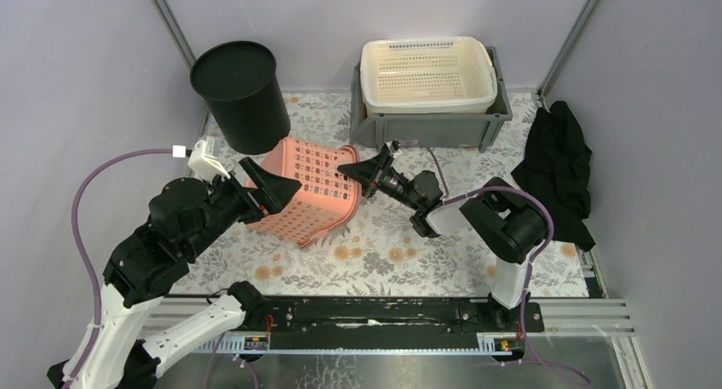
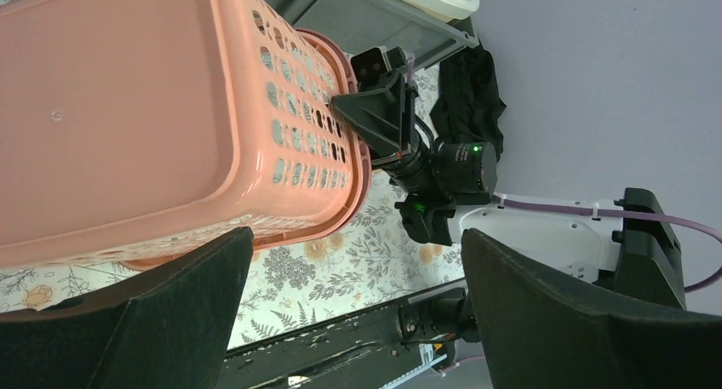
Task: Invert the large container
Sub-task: Turn the container upside down at the center of the board.
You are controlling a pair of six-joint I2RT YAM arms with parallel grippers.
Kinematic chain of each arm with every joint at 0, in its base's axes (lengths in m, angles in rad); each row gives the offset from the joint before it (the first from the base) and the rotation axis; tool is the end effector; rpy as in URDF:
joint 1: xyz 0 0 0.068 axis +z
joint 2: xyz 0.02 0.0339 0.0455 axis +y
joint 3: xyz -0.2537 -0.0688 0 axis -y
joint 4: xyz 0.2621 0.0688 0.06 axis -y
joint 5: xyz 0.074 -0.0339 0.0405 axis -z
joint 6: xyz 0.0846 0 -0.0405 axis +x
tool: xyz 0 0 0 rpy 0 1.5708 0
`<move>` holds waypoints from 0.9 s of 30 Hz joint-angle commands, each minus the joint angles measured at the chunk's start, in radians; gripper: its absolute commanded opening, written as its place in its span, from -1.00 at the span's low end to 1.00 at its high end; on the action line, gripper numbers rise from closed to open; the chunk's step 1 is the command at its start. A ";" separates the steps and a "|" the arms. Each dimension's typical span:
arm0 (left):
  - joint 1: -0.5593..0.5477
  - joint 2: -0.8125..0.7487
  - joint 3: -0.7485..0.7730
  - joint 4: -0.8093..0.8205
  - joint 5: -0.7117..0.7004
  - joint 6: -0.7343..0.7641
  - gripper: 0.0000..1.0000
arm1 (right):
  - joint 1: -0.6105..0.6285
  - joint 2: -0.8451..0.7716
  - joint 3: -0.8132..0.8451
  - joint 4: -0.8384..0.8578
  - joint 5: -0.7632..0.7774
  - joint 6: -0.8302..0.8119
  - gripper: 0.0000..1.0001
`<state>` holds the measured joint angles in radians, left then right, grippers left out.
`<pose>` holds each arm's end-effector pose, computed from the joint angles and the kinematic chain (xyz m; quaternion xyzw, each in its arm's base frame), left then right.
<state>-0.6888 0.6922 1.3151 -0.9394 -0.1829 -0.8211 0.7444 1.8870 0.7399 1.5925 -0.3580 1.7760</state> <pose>0.1271 -0.0847 0.4281 -0.1068 0.8010 -0.3466 0.4763 0.2738 0.2926 0.2064 0.1279 0.5309 0.8215 0.1639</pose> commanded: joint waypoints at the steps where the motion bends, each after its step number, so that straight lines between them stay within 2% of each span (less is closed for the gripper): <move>1: -0.005 0.002 -0.008 0.062 0.008 -0.010 1.00 | -0.020 -0.064 -0.027 -0.106 -0.099 -0.126 -1.00; 6: -0.005 0.004 -0.013 0.061 0.008 -0.012 1.00 | -0.025 -0.104 -0.067 -0.278 -0.149 -0.216 -0.56; 8: -0.005 0.003 -0.015 0.062 0.008 -0.010 1.00 | -0.027 -0.128 -0.086 -0.350 -0.158 -0.257 -0.31; 11: -0.004 0.004 -0.021 0.062 0.006 -0.010 1.00 | -0.033 -0.168 -0.098 -0.513 -0.168 -0.329 0.00; 14: -0.005 0.008 -0.036 0.073 0.013 -0.009 1.00 | -0.042 -0.217 -0.104 -0.670 -0.166 -0.425 0.22; 18: -0.005 0.020 -0.056 0.088 0.024 -0.003 1.00 | -0.054 -0.259 -0.107 -0.814 -0.173 -0.497 0.30; 27: -0.005 0.034 -0.091 0.108 0.039 -0.002 1.00 | -0.066 -0.200 -0.060 -1.036 -0.202 -0.592 0.34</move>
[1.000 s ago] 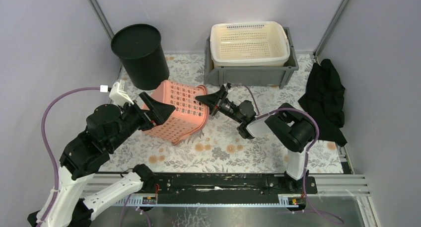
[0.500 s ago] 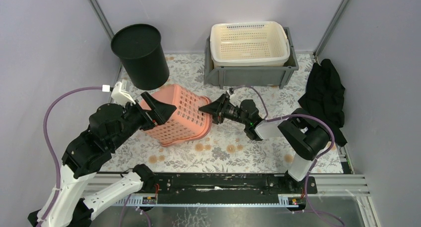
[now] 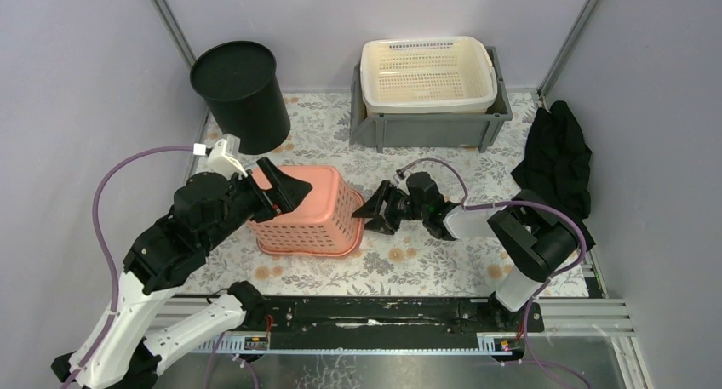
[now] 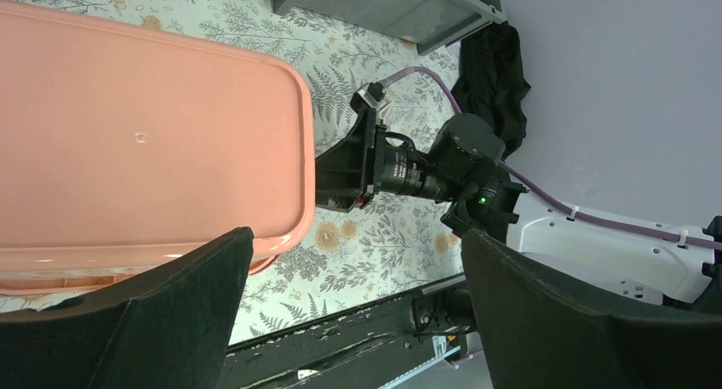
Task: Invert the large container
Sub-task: Turn the container upside down at the center of the board.
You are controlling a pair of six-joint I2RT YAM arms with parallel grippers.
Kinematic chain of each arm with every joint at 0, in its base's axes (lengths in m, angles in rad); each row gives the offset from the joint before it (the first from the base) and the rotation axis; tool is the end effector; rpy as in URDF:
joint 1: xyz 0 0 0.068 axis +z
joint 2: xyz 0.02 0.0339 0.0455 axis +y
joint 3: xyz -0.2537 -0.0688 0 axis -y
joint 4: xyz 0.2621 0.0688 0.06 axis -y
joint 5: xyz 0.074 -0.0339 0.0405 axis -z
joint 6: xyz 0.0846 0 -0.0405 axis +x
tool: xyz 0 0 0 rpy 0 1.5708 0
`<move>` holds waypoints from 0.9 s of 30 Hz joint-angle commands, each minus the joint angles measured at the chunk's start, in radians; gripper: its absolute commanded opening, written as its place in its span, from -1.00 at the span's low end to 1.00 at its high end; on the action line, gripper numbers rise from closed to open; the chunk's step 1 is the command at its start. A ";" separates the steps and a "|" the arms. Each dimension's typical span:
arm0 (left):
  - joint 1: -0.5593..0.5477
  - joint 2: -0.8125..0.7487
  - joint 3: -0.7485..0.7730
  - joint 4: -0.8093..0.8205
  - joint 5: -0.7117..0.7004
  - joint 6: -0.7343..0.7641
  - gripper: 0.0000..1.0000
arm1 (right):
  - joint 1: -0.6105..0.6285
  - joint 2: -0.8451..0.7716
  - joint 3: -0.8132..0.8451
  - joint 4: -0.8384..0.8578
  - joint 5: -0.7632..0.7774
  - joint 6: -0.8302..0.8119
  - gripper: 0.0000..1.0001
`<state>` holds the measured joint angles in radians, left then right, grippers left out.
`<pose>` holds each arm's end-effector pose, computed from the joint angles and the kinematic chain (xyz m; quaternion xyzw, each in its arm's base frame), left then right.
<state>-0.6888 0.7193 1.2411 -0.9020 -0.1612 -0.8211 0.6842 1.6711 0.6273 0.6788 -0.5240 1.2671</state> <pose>0.1420 -0.0993 0.4049 -0.0996 0.8205 -0.3345 0.4528 0.2574 0.2645 0.1170 0.0879 0.8042 0.5731 0.1304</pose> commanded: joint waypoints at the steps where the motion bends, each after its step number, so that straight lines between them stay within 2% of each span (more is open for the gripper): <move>1: -0.005 0.010 -0.019 0.072 0.022 -0.004 1.00 | -0.006 0.023 0.064 -0.154 -0.036 -0.101 0.34; 6: -0.005 0.040 -0.034 0.075 0.057 -0.005 1.00 | -0.005 0.046 0.145 -0.376 -0.024 -0.215 0.48; 9: -0.005 0.047 -0.058 0.090 0.071 -0.012 1.00 | -0.005 0.043 0.174 -0.465 -0.005 -0.260 0.60; 12: -0.005 0.047 -0.076 0.100 0.083 -0.020 1.00 | -0.006 0.018 0.192 -0.532 0.013 -0.298 0.61; 15: -0.004 0.046 -0.084 0.102 0.085 -0.024 1.00 | -0.006 -0.026 0.212 -0.586 0.029 -0.331 0.56; 21: -0.005 0.034 -0.087 0.103 0.078 -0.026 1.00 | -0.003 -0.144 0.231 -0.641 0.026 -0.335 0.25; 24: -0.005 0.040 -0.077 0.102 0.092 -0.024 1.00 | -0.002 -0.188 0.180 -0.536 0.003 -0.256 0.11; 27: -0.005 0.038 -0.069 0.102 0.099 -0.024 1.00 | 0.008 -0.201 0.132 -0.413 0.007 -0.178 0.05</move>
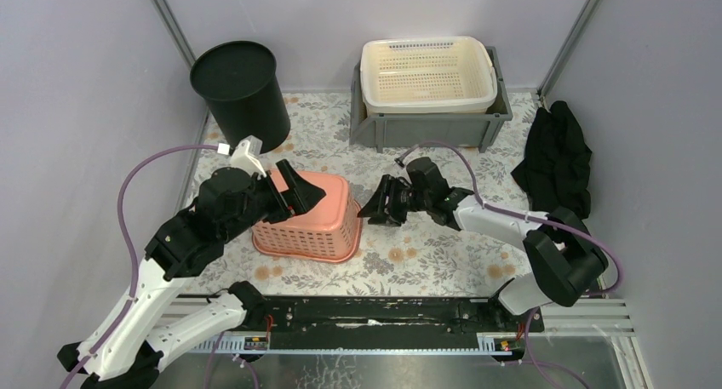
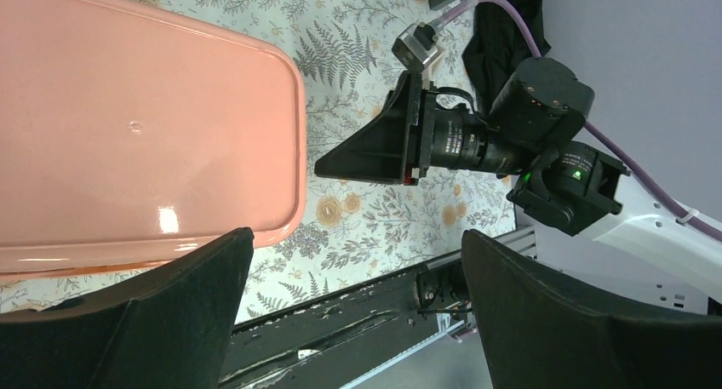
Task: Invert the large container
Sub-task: Turn the container upside down at the center of the board, then move the container to the center of the board.
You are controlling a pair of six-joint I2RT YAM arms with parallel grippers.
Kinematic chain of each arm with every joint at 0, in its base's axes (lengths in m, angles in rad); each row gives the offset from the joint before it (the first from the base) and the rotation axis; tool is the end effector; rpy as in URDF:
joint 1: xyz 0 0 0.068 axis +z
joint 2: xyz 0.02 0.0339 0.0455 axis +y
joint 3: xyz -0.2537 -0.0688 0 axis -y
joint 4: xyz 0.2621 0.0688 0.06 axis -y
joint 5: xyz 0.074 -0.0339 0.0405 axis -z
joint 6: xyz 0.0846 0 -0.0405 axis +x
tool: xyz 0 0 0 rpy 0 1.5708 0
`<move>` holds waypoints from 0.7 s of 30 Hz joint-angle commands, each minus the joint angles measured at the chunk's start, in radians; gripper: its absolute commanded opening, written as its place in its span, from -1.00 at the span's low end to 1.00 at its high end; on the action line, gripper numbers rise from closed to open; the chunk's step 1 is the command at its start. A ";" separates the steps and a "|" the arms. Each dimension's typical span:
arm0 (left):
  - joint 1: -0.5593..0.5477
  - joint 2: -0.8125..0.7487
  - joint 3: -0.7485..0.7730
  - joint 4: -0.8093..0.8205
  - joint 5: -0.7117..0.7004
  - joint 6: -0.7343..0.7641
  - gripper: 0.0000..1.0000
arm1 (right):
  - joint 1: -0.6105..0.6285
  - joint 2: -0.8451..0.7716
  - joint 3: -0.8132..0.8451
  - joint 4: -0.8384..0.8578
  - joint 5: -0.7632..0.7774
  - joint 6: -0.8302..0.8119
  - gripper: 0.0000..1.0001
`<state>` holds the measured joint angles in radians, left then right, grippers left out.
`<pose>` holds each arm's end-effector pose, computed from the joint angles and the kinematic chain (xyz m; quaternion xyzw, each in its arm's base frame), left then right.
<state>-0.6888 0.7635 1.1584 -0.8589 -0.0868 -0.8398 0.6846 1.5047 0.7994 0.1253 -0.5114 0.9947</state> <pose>0.1568 -0.1196 0.3743 -0.0868 0.8458 -0.3367 0.4046 0.2568 0.2631 0.1614 0.0127 0.8595 0.4910 0.1415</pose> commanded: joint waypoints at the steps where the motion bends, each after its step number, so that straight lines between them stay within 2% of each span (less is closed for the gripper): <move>1: -0.005 -0.010 0.016 0.058 0.023 -0.004 1.00 | 0.012 -0.028 -0.044 0.162 0.000 0.108 0.05; 6: -0.005 -0.023 0.022 0.041 0.016 -0.002 1.00 | 0.052 0.061 -0.028 0.329 0.002 0.206 0.05; 17: -0.005 -0.053 0.019 -0.006 -0.013 -0.011 1.00 | 0.168 0.365 0.156 0.632 -0.010 0.436 0.03; 21: -0.004 -0.107 -0.033 -0.080 -0.093 -0.116 1.00 | 0.173 0.460 0.199 0.744 -0.010 0.521 0.03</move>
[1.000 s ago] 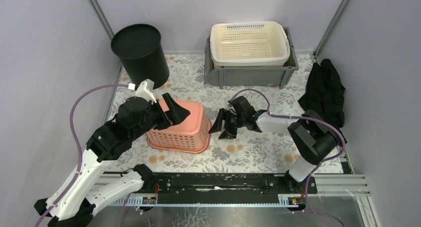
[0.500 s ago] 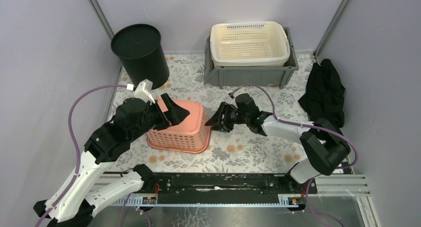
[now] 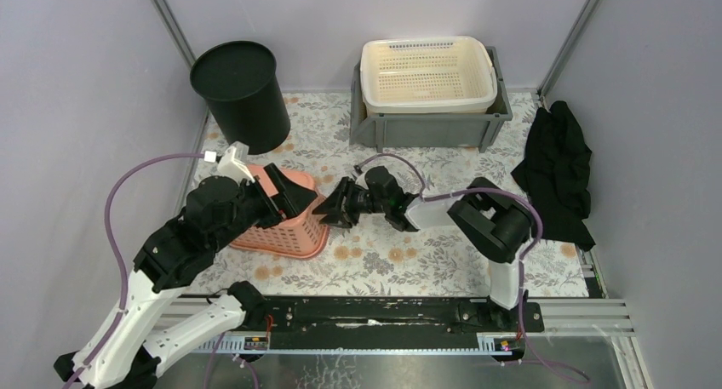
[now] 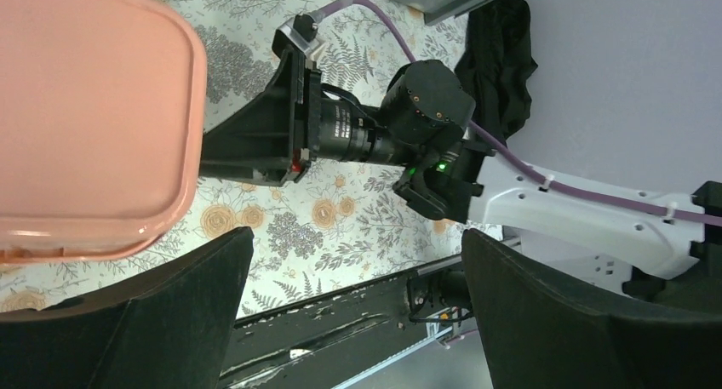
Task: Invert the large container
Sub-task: Move the container to the center of the board.
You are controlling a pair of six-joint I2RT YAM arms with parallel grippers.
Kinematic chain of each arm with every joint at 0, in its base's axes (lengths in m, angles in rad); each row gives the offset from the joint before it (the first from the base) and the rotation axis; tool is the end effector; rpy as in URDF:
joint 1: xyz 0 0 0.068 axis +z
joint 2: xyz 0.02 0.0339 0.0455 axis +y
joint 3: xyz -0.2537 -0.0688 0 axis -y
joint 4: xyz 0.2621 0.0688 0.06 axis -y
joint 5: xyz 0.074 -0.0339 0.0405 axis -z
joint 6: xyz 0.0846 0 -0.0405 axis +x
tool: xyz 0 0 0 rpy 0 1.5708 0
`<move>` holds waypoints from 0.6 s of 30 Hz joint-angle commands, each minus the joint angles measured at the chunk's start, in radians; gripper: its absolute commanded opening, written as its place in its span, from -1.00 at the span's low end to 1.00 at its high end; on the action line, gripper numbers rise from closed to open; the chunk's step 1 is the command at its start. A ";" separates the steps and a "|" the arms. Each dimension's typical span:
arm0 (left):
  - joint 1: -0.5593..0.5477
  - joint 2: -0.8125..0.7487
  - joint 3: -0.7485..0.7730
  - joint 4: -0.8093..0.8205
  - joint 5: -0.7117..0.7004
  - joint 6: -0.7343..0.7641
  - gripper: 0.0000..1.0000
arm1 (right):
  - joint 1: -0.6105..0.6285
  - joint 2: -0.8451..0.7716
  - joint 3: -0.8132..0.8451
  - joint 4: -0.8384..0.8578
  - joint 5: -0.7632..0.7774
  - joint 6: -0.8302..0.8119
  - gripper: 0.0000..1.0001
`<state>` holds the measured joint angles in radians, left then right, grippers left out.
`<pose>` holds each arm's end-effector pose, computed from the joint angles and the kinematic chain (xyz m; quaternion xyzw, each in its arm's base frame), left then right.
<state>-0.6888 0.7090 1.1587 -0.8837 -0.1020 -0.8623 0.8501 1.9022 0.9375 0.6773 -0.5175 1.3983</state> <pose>0.1451 -0.1083 0.3801 -0.1003 0.8361 -0.3457 0.4139 0.2607 0.3602 0.1303 0.0622 0.7870 0.6104 0.0650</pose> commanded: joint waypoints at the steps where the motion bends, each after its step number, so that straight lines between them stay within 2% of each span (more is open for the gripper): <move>1: -0.005 -0.078 -0.060 -0.069 -0.096 -0.128 1.00 | 0.007 0.083 0.068 0.216 -0.004 0.135 0.03; 7: -0.005 -0.165 -0.146 -0.179 -0.190 -0.286 1.00 | 0.006 0.175 0.117 0.288 -0.019 0.191 0.02; 14: -0.005 -0.072 -0.092 -0.432 -0.331 -0.466 1.00 | 0.006 0.198 0.143 0.290 -0.029 0.193 0.02; 18: -0.005 -0.049 -0.118 -0.444 -0.373 -0.508 1.00 | 0.004 0.197 0.139 0.300 -0.033 0.197 0.02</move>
<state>-0.6888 0.6472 1.0412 -1.2373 -0.3683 -1.2633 0.8536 2.0972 1.0443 0.9119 -0.5358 1.5833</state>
